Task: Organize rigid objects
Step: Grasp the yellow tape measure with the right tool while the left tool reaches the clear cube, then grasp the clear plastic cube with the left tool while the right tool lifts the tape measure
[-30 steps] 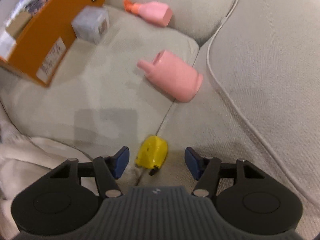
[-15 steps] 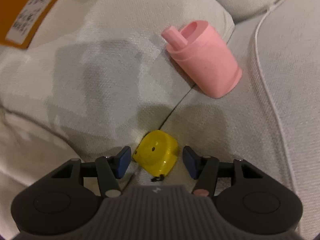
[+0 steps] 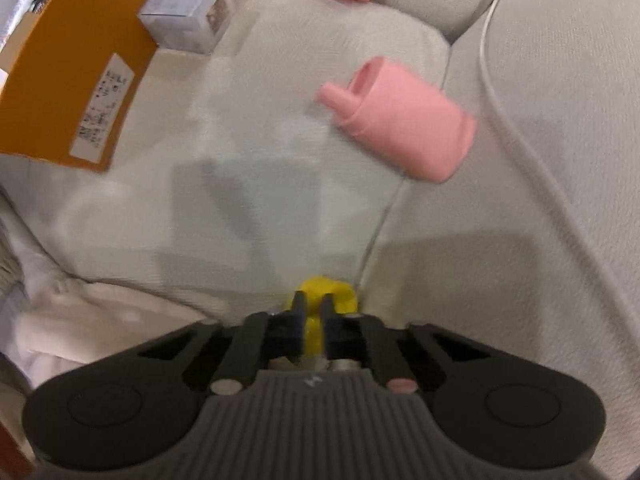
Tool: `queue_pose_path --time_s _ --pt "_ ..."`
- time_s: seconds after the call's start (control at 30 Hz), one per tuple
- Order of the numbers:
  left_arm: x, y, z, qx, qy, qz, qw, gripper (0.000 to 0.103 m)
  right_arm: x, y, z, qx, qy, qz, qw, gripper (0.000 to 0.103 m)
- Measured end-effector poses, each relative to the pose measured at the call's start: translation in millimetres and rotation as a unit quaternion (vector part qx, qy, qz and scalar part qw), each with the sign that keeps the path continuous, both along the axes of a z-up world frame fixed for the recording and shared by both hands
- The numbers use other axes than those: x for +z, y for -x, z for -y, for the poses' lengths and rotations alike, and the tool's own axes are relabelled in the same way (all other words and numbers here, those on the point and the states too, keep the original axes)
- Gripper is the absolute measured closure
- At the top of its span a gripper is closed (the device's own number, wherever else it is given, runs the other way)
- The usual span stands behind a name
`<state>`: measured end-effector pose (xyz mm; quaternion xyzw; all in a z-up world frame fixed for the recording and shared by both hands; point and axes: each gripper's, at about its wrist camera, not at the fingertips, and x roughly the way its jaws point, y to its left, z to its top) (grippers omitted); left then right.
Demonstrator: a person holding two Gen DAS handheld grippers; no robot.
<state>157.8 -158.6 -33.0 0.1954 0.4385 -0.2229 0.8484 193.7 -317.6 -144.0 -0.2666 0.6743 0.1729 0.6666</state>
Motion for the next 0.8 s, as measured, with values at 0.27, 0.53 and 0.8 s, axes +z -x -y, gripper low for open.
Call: queue_pose_path --time_s 0.27,0.53,0.8 --pt "-6.1 -4.1 0.8 0.011 0.003 -0.009 0.9999 0.075 -5.0 -1.6 11.0 -0.028 -0.003 0.009 1.0 0.053" --pt "-14.1 -13.8 6.8 0.009 -0.003 -0.019 0.9998 0.075 -29.1 -1.1 8.0 -0.041 0.015 -0.042 0.998 0.054" --pt "-17.5 -22.1 8.9 0.003 -0.018 -0.022 0.9996 0.074 -46.9 -4.4 -1.2 -0.028 0.053 -0.04 0.997 0.06"
